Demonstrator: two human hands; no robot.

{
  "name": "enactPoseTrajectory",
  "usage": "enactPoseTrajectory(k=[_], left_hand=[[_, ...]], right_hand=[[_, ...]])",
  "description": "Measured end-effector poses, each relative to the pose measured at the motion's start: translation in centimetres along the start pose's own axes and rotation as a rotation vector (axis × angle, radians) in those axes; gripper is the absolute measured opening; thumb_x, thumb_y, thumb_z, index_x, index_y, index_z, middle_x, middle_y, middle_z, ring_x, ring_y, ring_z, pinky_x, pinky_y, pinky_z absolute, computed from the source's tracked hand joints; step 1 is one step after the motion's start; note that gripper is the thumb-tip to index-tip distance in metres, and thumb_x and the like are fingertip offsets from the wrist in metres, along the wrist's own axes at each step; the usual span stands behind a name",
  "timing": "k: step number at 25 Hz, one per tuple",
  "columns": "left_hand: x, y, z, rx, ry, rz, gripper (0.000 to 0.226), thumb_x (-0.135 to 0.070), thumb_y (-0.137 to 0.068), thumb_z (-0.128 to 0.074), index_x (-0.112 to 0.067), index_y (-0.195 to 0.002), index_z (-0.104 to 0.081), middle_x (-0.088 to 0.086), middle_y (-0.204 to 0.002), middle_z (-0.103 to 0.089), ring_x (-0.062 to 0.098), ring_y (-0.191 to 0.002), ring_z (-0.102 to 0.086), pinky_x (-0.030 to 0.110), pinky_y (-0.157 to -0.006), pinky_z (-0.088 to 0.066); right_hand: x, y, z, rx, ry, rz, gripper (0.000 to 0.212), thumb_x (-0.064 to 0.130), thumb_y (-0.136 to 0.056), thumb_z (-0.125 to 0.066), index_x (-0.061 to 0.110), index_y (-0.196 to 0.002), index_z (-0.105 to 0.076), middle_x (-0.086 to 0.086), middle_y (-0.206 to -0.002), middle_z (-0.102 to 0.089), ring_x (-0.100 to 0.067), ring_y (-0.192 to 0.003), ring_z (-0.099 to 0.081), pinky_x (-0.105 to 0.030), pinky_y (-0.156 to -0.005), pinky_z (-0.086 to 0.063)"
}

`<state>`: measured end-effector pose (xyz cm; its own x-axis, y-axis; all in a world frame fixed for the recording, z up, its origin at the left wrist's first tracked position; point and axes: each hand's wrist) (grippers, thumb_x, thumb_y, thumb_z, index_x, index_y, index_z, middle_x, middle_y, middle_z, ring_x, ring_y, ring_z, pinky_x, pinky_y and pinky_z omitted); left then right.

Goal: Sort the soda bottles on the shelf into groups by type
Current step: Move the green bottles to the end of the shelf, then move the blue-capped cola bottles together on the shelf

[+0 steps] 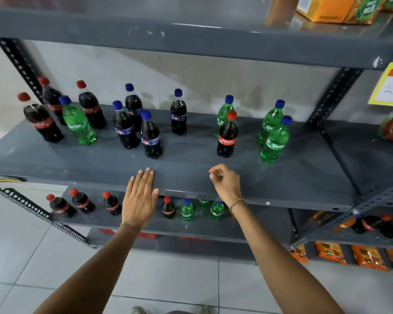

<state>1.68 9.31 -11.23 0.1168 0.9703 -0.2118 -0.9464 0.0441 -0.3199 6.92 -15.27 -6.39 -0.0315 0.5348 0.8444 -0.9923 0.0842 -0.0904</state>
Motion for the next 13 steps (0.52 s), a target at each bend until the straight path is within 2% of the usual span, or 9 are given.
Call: enactPoseTrajectory(k=[3, 5, 7, 9, 11, 13], left_hand=[[4.7, -0.3, 1.4, 0.002, 0.004, 0.075, 0.061, -0.038, -0.099, -0.018, 0.002, -0.138, -0.039, 0.019, -0.146, -0.039, 0.033, -0.138, -0.030, 0.044, -0.115, -0.016], [6.8, -0.4, 1.9, 0.023, 0.017, 0.033, 0.061, -0.040, -0.099, -0.018, 0.002, -0.138, -0.040, 0.018, -0.146, -0.039, 0.032, -0.138, -0.030, 0.042, -0.115, -0.015], [7.7, -0.3, 1.9, 0.037, 0.024, -0.009, 0.062, -0.041, -0.100, -0.015, 0.000, -0.138, -0.041, 0.017, -0.145, -0.041, 0.031, -0.137, -0.032, 0.041, -0.115, -0.016], [7.9, -0.3, 1.9, 0.043, 0.044, -0.006, 0.062, -0.041, -0.100, -0.015, -0.001, -0.137, -0.042, 0.016, -0.144, -0.043, 0.031, -0.136, -0.034, 0.042, -0.114, -0.019], [8.0, -0.2, 1.7, 0.050, 0.065, 0.001, 0.061, -0.041, -0.100, -0.016, -0.001, -0.137, -0.043, 0.015, -0.145, -0.043, 0.031, -0.136, -0.034, 0.042, -0.113, -0.021], [8.2, -0.2, 1.7, 0.049, 0.082, 0.000, 0.061, -0.042, -0.099, -0.016, -0.002, -0.137, -0.043, 0.015, -0.145, -0.043, 0.032, -0.136, -0.034, 0.043, -0.111, -0.024]], right_hand=[[2.9, -0.9, -4.1, 0.120, -0.012, 0.029, 0.015, -0.001, -0.082, -0.054, 0.008, -0.088, -0.064, -0.010, -0.091, -0.071, -0.009, -0.073, -0.058, 0.003, -0.061, -0.040], [4.5, -1.7, -6.3, 0.164, -0.002, 0.015, 0.018, 0.004, -0.081, -0.054, 0.008, -0.097, -0.062, -0.011, -0.099, -0.069, -0.010, -0.078, -0.058, -0.001, -0.067, -0.042], [6.2, -2.7, -8.4, 0.223, -0.024, -0.019, 0.032, 0.012, -0.081, -0.061, 0.008, -0.112, -0.055, -0.012, -0.112, -0.064, -0.015, -0.092, -0.059, -0.017, -0.086, -0.047], [7.8, -3.5, -10.4, 0.266, -0.077, -0.035, 0.054, 0.021, -0.079, -0.068, 0.008, -0.125, -0.044, -0.012, -0.128, -0.054, -0.020, -0.113, -0.053, -0.033, -0.099, -0.044], [9.0, -4.0, -12.0, 0.235, -0.127, -0.008, 0.067, 0.023, -0.073, -0.075, 0.008, -0.129, -0.040, -0.011, -0.133, -0.050, -0.021, -0.120, -0.048, -0.034, -0.101, -0.041], [10.0, -4.4, -13.4, 0.166, -0.168, 0.014, 0.065, 0.020, -0.067, -0.079, 0.008, -0.122, -0.045, -0.011, -0.125, -0.057, -0.020, -0.113, -0.053, -0.028, -0.094, -0.041]])
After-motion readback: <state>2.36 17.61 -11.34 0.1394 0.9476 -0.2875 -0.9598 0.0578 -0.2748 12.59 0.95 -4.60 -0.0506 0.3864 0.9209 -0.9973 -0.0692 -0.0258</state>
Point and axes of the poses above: each hand's wrist, its own y-axis away from the middle knuckle, its own z-axis out of the back of the hand, x = y × z
